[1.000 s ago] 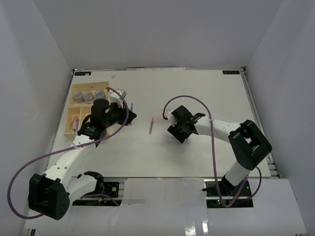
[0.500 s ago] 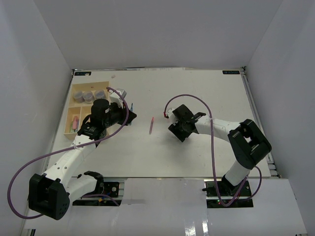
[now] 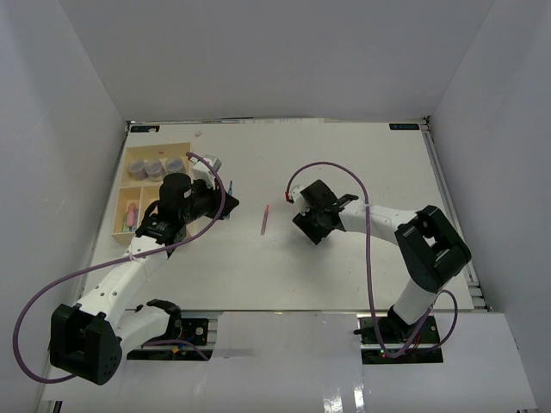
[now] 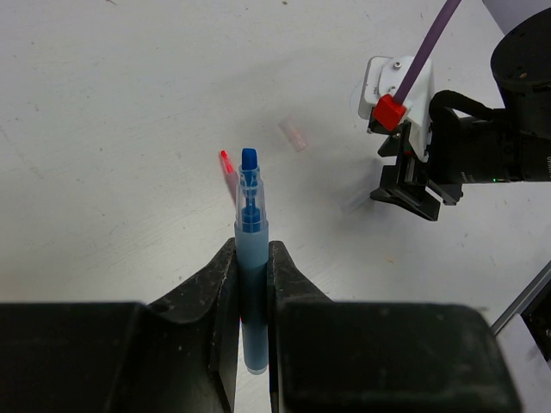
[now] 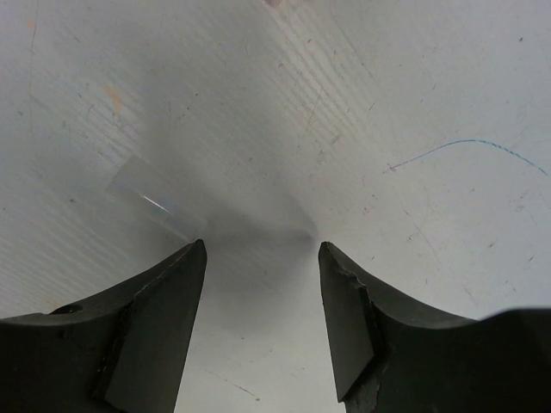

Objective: Sort the stationery into containers
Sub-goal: Pick up the pen cap from the center of the board.

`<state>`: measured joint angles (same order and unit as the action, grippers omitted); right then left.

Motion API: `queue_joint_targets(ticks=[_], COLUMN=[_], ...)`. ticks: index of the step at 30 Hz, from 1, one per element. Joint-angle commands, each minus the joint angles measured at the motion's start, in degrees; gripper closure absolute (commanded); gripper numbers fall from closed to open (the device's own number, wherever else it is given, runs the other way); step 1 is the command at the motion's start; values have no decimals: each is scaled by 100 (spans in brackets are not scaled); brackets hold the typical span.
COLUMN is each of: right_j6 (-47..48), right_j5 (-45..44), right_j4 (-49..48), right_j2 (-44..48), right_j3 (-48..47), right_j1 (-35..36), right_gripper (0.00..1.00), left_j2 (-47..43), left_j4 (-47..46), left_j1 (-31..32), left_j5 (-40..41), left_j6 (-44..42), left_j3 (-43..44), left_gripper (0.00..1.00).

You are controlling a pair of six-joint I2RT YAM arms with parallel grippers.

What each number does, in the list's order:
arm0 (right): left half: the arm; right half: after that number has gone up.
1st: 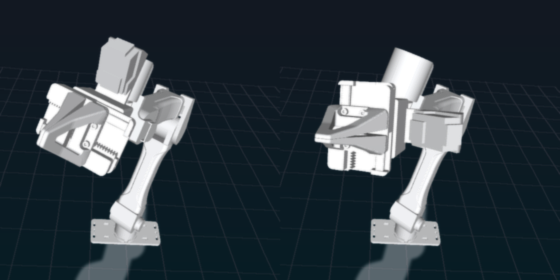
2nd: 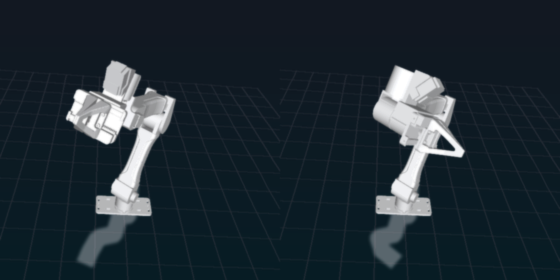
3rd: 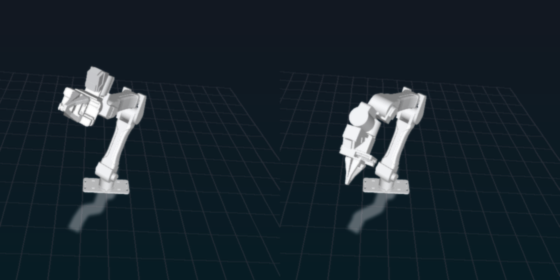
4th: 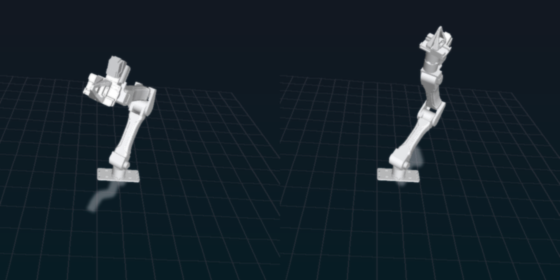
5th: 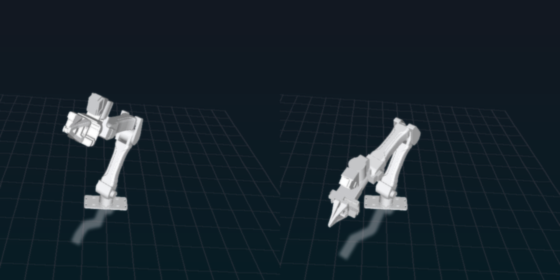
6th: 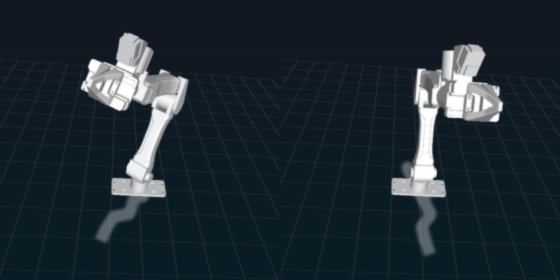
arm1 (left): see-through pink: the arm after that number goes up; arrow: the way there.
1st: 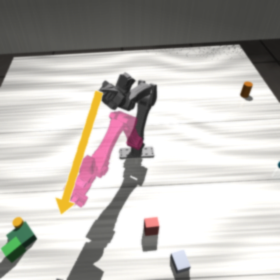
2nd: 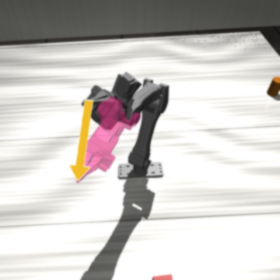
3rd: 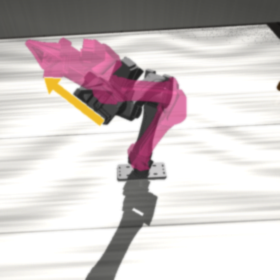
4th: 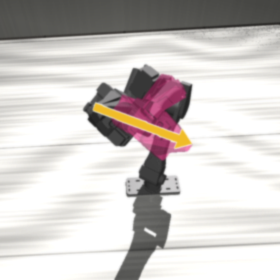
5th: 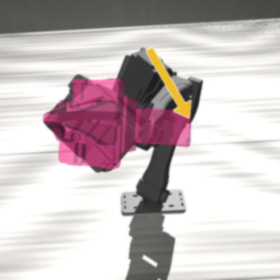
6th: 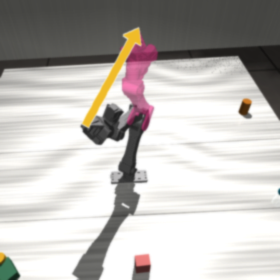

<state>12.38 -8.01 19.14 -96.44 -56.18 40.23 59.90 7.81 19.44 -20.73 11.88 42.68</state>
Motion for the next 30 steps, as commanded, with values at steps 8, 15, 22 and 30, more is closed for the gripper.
queue_joint_targets(ticks=[8, 15, 22, 30], right_j6=[-104, 220, 1099, 1644], right_j5=[-263, 140, 1275, 1899], right_j4=[55, 661, 723, 1285], right_j2=[143, 714, 513, -331], right_j3=[-165, -551, -1192, -1852], right_j1=[-50, -50, -59, -50], right_gripper=[39, 39, 39, 42], left_j2=[-57, 30, 285, 540], left_j4=[89, 203, 387, 528], left_j1=[-28, -28, -28, -28], left_j5=[96, 148, 113, 236], left_j6=[-36, -89, -160, -230], left_j3=[145, 206, 320, 408], left_gripper=[100, 100, 100, 100])
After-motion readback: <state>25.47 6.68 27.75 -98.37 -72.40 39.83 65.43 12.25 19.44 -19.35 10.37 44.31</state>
